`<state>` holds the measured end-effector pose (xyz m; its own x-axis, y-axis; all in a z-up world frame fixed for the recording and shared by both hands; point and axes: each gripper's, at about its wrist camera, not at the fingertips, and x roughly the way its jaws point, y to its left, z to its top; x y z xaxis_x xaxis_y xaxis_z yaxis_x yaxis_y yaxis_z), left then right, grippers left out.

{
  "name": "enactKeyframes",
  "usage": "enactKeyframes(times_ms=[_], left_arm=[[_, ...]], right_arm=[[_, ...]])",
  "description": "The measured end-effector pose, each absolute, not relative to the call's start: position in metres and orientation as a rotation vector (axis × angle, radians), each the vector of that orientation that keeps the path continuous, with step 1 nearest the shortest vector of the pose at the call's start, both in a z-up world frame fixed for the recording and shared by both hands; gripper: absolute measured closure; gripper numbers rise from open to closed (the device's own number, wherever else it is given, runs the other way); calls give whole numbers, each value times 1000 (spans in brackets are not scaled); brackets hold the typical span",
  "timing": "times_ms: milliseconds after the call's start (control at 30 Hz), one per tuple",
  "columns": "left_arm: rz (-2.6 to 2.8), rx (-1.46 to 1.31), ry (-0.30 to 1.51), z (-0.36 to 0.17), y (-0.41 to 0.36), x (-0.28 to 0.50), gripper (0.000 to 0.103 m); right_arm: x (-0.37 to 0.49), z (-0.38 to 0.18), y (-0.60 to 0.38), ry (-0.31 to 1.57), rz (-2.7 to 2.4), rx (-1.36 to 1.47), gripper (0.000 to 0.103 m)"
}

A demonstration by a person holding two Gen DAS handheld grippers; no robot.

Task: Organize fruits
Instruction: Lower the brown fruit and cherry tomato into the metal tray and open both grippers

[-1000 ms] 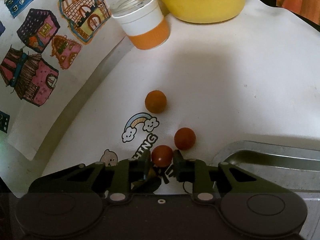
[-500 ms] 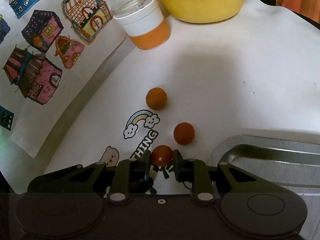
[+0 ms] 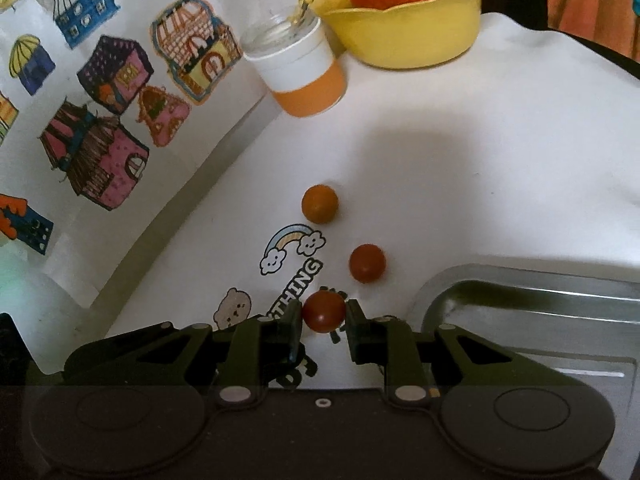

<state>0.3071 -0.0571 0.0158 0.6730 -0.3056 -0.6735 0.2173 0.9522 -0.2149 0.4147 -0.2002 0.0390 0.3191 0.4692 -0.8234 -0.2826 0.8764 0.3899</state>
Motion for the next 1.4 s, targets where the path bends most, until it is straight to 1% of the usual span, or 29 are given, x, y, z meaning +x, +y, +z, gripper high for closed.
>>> enactKeyframes(times_ms=[367, 867, 1400], left_arm=[[-340, -107, 748, 30, -85, 313, 74], [-392, -92, 760, 33, -123, 327, 74], [-395, -138, 837, 19, -140, 345, 74]], right_arm=[[399, 56, -246, 1084, 439, 226, 78], [382, 54, -298, 1079, 355, 267, 78], [368, 45, -323, 1106, 310, 301, 78]])
